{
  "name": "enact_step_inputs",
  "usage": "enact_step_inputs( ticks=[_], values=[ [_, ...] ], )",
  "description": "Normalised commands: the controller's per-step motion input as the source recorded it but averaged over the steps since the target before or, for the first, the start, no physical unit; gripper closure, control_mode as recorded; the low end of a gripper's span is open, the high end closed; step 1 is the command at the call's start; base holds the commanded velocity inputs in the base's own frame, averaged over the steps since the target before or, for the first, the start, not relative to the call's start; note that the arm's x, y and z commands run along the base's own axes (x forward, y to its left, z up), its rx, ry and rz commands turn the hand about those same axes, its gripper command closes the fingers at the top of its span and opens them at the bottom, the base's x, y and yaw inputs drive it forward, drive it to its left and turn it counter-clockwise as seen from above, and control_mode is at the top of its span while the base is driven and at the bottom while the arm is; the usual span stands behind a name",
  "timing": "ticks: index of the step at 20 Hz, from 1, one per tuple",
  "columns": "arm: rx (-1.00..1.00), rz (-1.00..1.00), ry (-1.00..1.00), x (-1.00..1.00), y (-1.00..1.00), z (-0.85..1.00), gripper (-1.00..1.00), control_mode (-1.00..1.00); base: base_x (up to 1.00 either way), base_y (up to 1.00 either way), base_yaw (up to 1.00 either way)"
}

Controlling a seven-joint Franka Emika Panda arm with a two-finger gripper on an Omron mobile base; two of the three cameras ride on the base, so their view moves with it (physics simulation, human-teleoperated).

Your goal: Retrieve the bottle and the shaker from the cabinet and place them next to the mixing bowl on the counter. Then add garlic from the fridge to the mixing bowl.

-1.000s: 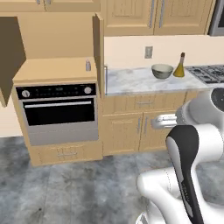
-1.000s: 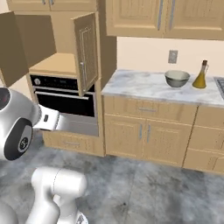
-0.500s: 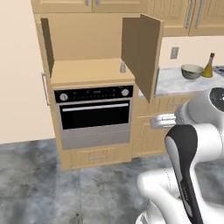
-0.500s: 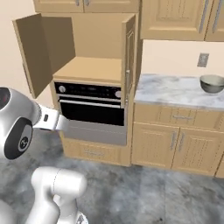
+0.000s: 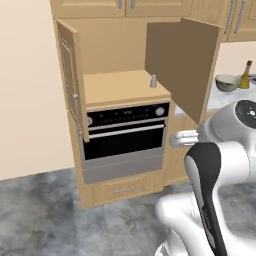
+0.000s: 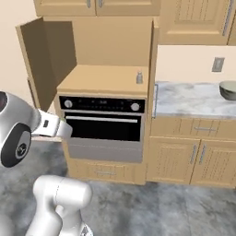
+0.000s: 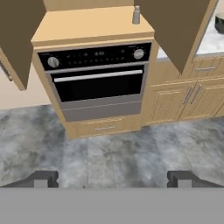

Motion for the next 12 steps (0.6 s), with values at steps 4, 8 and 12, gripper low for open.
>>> enact_step_inputs(
  ticks=[4,8,12],
  values=[
    [0.00,0.00,0.00,0.00,0.00,0.00,-1.00,1.00,0.56,0.00,-0.29],
    [0.00,0.00,0.00,0.00,0.00,0.00,-1.00,1.00,0.72,0.06,-0.17],
    [0.00,0.00,0.00,0.00,0.00,0.00,-1.00,1.00,0.84,0.42,-0.12]
  ],
)
